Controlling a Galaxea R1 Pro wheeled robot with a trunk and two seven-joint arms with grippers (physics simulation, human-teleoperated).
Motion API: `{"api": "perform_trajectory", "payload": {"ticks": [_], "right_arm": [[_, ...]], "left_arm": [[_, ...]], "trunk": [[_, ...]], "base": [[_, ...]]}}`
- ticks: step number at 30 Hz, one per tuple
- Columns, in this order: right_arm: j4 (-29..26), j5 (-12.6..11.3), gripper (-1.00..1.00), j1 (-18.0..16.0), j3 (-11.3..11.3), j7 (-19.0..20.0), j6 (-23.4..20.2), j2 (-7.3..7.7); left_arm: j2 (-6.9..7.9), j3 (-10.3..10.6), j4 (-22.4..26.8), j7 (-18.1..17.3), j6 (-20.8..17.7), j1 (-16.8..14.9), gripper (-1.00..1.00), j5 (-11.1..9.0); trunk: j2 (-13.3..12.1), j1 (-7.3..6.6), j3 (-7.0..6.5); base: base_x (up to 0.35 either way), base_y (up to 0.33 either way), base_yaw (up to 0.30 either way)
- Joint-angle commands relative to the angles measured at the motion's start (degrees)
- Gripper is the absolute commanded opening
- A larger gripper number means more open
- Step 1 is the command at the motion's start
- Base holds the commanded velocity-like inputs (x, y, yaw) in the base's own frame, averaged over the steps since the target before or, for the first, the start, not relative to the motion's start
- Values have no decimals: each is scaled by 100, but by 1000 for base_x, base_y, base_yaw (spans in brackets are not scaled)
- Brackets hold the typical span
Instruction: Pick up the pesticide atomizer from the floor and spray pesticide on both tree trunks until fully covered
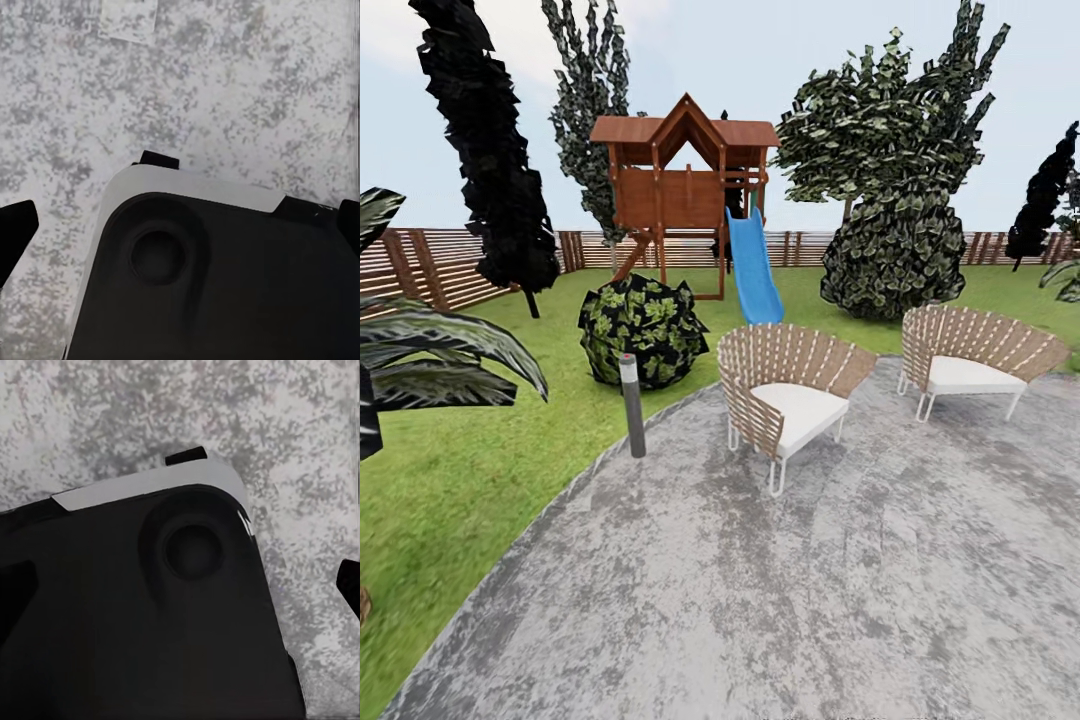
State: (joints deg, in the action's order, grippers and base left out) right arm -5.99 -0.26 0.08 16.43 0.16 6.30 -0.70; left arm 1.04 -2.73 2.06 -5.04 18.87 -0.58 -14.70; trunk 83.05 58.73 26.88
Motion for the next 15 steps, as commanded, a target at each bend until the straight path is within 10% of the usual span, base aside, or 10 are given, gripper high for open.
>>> {"api": "perform_trajectory", "payload": {"ticks": [1,15], "right_arm": [[-7,-2,100,1,151,5,11,1],[-8,-1,100,1,878,20,14,53]], "left_arm": [[1,-26,-6,-51,11,-3,100,-43],[1,-30,-9,-50,11,-3,100,-48]], "trunk": [[3,0,5],[3,0,-10]], "base": [[0,0,-274],[0,0,-274]]}}
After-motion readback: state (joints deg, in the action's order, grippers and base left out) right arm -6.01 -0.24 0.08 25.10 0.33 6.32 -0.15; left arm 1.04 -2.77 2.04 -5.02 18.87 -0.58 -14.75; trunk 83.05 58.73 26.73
